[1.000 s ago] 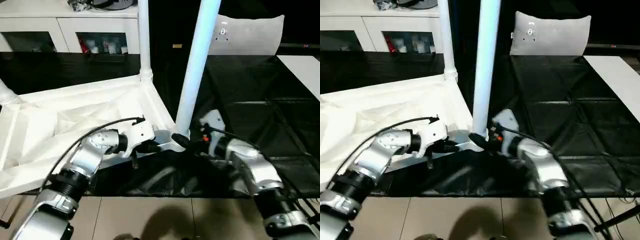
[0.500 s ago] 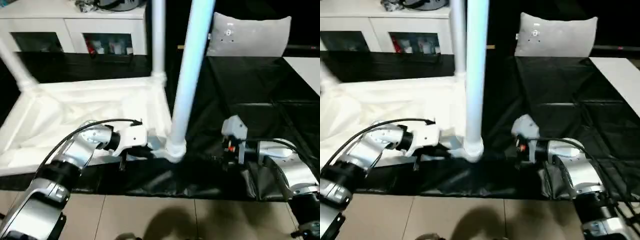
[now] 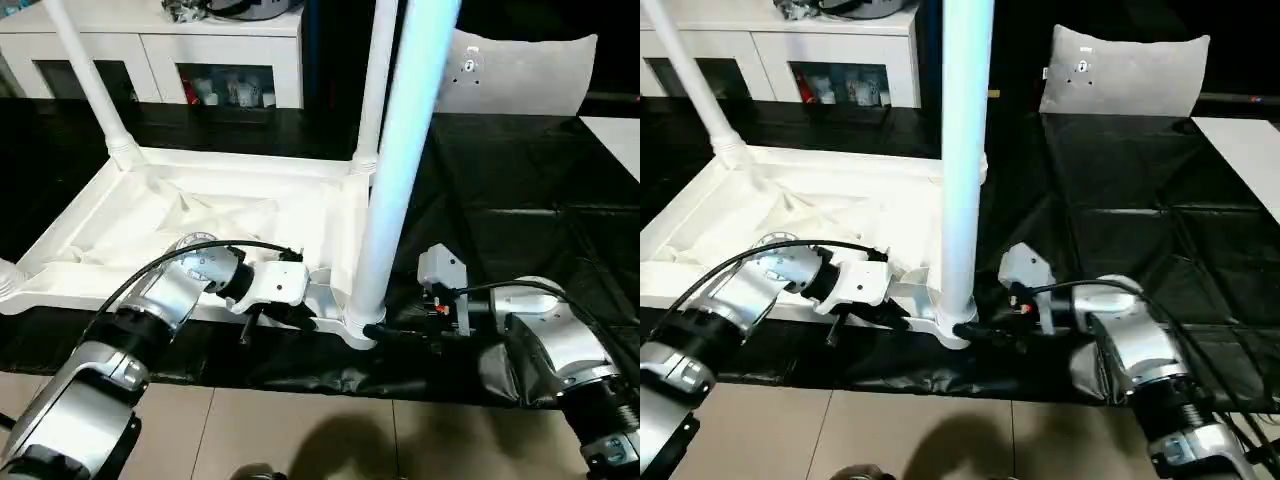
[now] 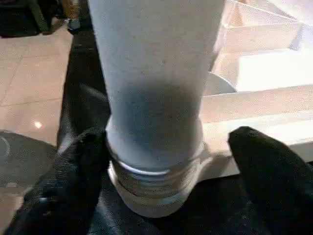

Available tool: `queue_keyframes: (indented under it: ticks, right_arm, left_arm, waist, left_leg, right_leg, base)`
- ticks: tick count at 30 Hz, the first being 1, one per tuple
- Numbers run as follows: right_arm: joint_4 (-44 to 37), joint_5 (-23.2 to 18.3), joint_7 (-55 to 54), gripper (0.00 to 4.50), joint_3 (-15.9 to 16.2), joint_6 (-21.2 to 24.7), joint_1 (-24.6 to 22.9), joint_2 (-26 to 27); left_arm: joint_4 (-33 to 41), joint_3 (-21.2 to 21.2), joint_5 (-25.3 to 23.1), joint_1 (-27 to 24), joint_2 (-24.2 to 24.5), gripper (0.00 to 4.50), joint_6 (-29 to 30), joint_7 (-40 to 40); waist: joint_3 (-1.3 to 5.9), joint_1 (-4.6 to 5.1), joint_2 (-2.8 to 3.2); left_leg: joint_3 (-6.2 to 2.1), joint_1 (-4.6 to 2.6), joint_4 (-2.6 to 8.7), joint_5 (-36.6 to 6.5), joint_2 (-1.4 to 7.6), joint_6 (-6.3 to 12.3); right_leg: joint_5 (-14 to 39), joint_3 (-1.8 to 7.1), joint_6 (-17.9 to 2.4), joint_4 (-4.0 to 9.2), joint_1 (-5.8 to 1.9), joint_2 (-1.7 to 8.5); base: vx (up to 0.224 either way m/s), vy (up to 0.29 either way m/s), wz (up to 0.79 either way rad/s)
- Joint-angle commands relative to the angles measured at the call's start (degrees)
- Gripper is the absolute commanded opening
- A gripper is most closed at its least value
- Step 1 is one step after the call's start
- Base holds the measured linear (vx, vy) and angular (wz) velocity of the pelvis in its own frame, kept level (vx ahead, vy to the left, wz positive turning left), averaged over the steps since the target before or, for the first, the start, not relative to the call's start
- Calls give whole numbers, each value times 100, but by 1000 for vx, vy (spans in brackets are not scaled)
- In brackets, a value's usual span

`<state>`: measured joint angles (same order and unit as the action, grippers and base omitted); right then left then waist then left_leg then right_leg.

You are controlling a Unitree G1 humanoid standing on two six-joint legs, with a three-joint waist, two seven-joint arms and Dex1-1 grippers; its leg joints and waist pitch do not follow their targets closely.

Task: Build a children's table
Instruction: Rotate leg to tighten

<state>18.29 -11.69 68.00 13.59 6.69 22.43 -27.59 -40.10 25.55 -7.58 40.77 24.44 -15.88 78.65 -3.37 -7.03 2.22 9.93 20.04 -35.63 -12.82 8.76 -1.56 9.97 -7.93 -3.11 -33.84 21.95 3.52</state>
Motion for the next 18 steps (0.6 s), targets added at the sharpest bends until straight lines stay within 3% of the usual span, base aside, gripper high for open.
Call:
queue_keyframes:
  ticks: [1,10,18]
  right_arm:
    - [-4,-118,126,388,-17,89,100,36]
    - [137,-201,224,300,-42,149,112,118]
    - [64,-233,253,274,-5,293,22,164]
  left_arm:
    - [-36,240,-126,77,-58,0,-254,246]
    - [-226,251,-192,135,-18,0,-398,267]
    - [-271,185,-132,88,-42,0,-365,210]
  waist:
    - [396,22,36]
    - [376,8,28]
    - [364,12,38]
  left_leg:
    - [-237,-21,462,-892,582,347]
    - [-239,-31,478,-980,585,301]
    - [-240,-32,491,-1043,583,270]
  right_leg:
    - [1609,478,-758,457,-300,729]
    - [1889,474,-653,498,-285,733]
    - [2000,472,-624,514,-281,730]
  base:
    - [0,0,0]
    - [0,0,0]
    - [0,0,0]
